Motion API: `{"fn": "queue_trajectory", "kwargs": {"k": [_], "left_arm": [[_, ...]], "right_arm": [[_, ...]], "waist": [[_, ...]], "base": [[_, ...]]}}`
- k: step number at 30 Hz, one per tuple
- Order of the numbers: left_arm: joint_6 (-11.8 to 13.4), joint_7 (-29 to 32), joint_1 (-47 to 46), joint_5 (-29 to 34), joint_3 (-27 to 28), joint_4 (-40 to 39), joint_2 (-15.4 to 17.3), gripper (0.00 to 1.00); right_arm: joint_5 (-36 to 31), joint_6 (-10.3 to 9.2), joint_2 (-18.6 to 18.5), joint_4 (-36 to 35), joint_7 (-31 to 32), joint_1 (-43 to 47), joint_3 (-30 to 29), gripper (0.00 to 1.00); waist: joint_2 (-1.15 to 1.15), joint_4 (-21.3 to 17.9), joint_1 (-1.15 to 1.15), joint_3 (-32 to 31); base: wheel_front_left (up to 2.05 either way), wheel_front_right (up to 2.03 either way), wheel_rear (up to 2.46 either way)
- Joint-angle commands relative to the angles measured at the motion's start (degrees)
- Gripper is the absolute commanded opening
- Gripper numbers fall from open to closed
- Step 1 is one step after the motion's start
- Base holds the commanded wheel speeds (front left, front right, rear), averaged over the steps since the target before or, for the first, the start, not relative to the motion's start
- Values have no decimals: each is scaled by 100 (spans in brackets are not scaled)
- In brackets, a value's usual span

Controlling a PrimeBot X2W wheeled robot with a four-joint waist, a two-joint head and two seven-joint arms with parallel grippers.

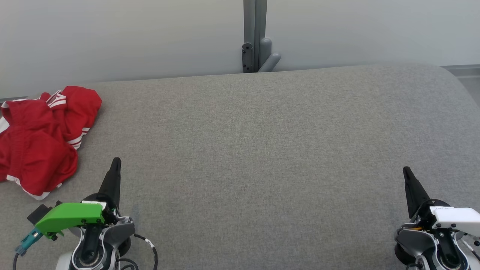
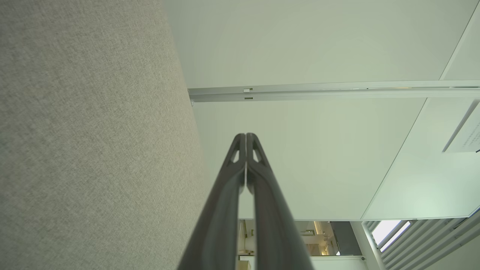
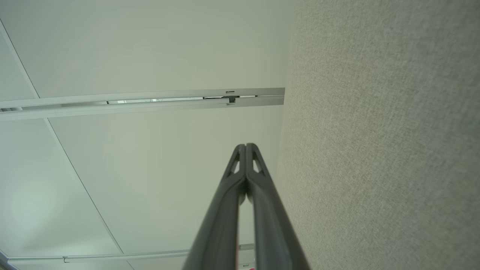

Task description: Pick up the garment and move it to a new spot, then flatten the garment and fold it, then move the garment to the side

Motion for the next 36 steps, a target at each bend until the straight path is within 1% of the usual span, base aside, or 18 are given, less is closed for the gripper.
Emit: {"fn": "queue_trajectory", "kwargs": {"k": [1,20,21,26,36], "left_arm": [[-30,-8,-60,-3,11,-20,12,0],[-30,-9,-60,-3,11,-20,12,0],[1,-2,9,1,-3,15,-1,100],[11,-19,212,6,-29,184,-30,100],[8,-330,363,254,-180,-32,-24,100]], "right_arm": [[-7,2,-7,-24,9,-52,-1,0],[-7,2,-7,-25,9,-52,-1,0],[-1,0,1,19,-2,10,3,100],[-6,-1,64,188,-16,145,32,100],[-269,-1,53,164,-287,160,230,100]], "waist": [[10,0,0,0],[10,0,0,0],[0,0,0,0],[0,0,0,0],[1,1,0,0]], "base": [[0,0,0],[0,0,0],[0,0,0],[0,0,0],[0,0,0]]}}
